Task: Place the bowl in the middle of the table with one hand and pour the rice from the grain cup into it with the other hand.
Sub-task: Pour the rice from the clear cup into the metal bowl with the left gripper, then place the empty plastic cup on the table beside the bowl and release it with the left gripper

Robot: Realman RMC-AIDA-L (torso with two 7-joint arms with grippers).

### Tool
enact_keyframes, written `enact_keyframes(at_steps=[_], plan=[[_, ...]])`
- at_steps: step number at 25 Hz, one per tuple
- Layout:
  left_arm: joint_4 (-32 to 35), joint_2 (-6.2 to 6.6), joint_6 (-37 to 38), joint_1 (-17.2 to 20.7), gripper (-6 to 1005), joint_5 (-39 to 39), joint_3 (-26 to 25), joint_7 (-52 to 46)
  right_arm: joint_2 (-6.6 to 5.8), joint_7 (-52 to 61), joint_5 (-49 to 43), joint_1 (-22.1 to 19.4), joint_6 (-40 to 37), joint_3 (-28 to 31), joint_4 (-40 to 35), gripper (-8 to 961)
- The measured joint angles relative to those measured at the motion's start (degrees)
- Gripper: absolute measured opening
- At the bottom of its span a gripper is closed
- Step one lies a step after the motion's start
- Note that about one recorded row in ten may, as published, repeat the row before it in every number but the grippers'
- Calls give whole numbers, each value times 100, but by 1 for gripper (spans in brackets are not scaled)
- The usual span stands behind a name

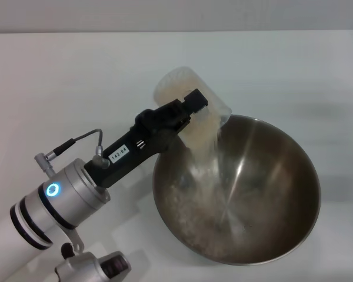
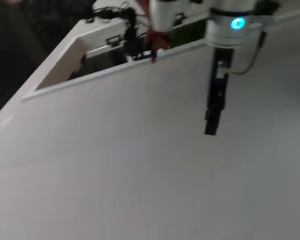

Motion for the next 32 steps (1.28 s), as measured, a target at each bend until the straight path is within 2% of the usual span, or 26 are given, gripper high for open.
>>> enact_keyframes(at_steps=[2,4,7,19,32], plan=[[0,0,0,0,29,0,0,0,1,0,-1,12,6,-1,2,502],[4,0,-36,-37,29,29,13,648,2,-22,-4,34,10,-1,5,502],[3,0,-39,-46,29,36,25,1090,3,-122,-6,52,18,-1,8,502],[-41,0,-78,-29,29,301,27,2383,-30,-154,-7,135,81,0,43,502],[-8,0,-155,-9,29,348,37,2515,-33,-158,-7,120,101,0,43,502]])
